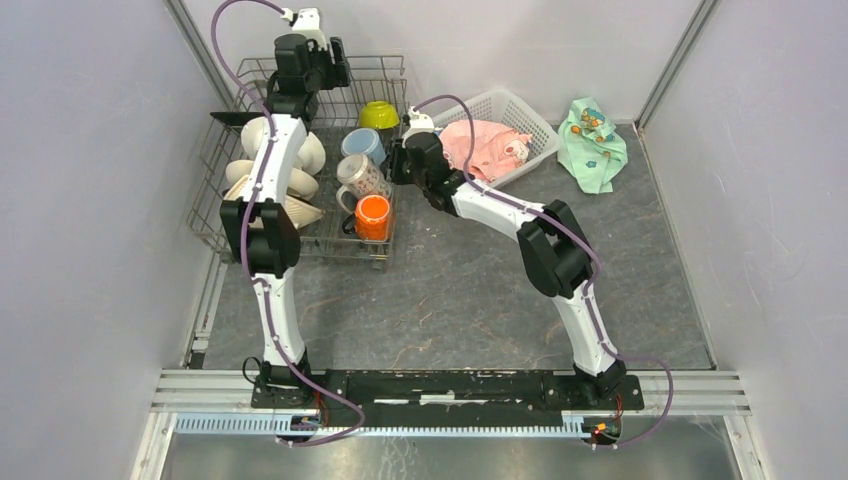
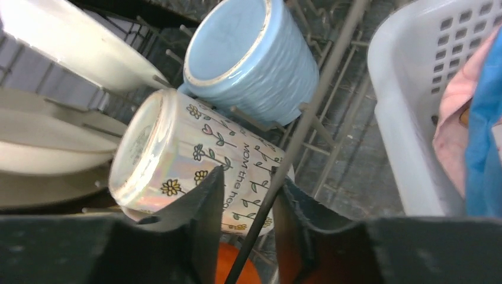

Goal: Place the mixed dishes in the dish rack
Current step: Move the dish rack to the center of the board.

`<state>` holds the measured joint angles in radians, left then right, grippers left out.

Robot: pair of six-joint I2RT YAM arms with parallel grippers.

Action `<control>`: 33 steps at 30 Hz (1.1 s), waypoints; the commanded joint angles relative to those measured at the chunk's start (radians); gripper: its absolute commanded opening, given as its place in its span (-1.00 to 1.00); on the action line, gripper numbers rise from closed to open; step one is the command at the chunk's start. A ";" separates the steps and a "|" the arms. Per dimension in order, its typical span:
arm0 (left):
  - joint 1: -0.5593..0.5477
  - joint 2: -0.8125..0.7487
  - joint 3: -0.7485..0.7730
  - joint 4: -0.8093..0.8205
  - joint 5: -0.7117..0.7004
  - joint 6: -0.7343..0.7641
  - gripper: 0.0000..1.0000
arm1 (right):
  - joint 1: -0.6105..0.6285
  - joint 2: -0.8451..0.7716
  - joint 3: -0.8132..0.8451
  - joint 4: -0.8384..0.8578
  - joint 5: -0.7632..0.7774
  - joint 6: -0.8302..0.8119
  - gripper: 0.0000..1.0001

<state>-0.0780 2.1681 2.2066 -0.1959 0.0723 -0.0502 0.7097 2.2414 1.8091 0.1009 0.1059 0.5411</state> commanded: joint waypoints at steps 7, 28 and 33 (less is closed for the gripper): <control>0.052 -0.090 0.132 -0.247 -0.085 -0.175 0.44 | 0.041 -0.120 -0.090 -0.164 -0.189 -0.062 -0.81; 0.119 -0.075 0.036 -0.265 -0.255 -0.732 0.28 | 0.125 -0.284 -0.314 -0.048 -0.319 -0.039 -0.94; 0.140 -0.037 0.030 -0.247 -0.256 -0.959 0.29 | 0.135 -0.309 -0.344 -0.045 -0.312 -0.031 -0.97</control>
<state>0.0360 2.1014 2.2387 -0.4973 -0.1745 -0.7349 0.7147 2.0212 1.5074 0.1181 0.1219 0.6834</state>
